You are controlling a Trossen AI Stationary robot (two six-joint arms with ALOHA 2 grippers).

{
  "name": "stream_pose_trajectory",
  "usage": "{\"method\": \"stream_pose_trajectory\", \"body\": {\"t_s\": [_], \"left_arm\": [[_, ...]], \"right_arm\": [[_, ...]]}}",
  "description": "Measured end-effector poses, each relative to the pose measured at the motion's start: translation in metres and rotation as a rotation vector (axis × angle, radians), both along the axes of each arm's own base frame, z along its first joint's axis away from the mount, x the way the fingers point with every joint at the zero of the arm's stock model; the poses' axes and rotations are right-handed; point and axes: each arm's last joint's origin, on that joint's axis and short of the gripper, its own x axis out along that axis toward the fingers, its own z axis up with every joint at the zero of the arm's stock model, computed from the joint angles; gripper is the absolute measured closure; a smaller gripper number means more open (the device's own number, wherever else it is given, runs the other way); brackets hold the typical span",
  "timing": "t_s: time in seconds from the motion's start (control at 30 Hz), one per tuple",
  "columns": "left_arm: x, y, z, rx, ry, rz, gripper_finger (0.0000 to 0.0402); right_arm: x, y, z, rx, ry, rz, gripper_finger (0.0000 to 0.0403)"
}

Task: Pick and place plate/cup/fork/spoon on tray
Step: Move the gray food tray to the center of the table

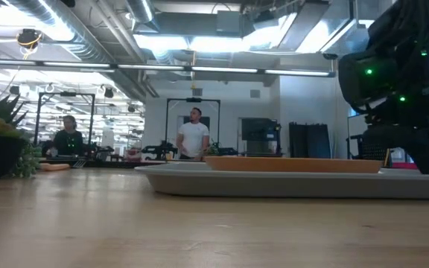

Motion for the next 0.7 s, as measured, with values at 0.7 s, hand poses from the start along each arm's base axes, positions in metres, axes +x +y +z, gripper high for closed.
{"method": "stream_pose_trajectory", "body": {"t_s": [0.7], "left_arm": [[0.000,0.000,0.000,0.001,0.000,-0.001,0.0401]], "right_arm": [[0.037,0.000,0.004,0.022,-0.329,0.056,0.0304]]}}
